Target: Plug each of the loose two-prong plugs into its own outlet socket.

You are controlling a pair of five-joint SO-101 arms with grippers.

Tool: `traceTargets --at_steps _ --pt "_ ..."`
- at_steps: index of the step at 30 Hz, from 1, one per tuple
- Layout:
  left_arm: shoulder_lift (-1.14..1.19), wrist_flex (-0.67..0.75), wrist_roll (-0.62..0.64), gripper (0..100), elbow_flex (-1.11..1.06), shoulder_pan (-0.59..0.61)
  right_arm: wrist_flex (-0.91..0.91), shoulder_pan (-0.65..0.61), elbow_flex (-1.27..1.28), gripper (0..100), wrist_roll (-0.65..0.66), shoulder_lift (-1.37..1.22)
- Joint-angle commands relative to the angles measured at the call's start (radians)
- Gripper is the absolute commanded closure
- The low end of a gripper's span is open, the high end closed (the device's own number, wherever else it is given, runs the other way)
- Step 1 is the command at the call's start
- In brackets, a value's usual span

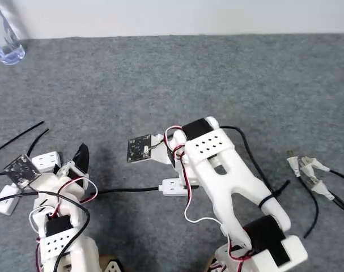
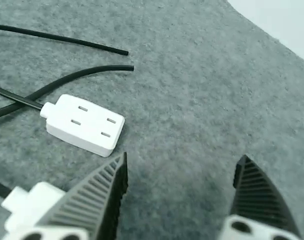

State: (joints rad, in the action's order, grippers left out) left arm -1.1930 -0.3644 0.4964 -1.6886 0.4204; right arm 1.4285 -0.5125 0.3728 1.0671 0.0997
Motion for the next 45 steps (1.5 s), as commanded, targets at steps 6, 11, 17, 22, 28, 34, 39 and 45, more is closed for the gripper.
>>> traceTargets --at_steps 6,11,17,22,28,34,39,45 --pt "0.000 -0.003 -0.014 68 0.008 -0.005 -0.021 -0.036 -0.021 99.1 -0.063 0.002" --pt "0.000 -0.003 -0.014 68 0.008 -0.005 -0.031 -0.033 0.003 99.1 -0.061 -0.005" --pt "0.002 -0.005 -0.014 68 0.008 -0.005 -0.082 -0.028 0.035 99.1 -0.055 -0.007" --pt "0.003 -0.005 -0.014 68 0.008 -0.005 -0.093 -0.027 0.035 99.1 -0.052 -0.007" --pt "0.003 -0.005 -0.014 68 0.008 -0.005 -0.082 -0.008 0.032 99.1 -0.014 0.002" --pt "0.003 -0.005 -0.014 68 0.008 -0.005 -0.081 0.041 0.021 99.1 -0.011 0.002" --pt "0.003 -0.005 -0.014 68 0.008 -0.005 -0.085 0.042 0.028 99.1 0.005 -0.007" --pt "0.003 -0.005 -0.014 68 0.008 -0.005 -0.093 0.007 0.048 99.1 0.003 -0.022"
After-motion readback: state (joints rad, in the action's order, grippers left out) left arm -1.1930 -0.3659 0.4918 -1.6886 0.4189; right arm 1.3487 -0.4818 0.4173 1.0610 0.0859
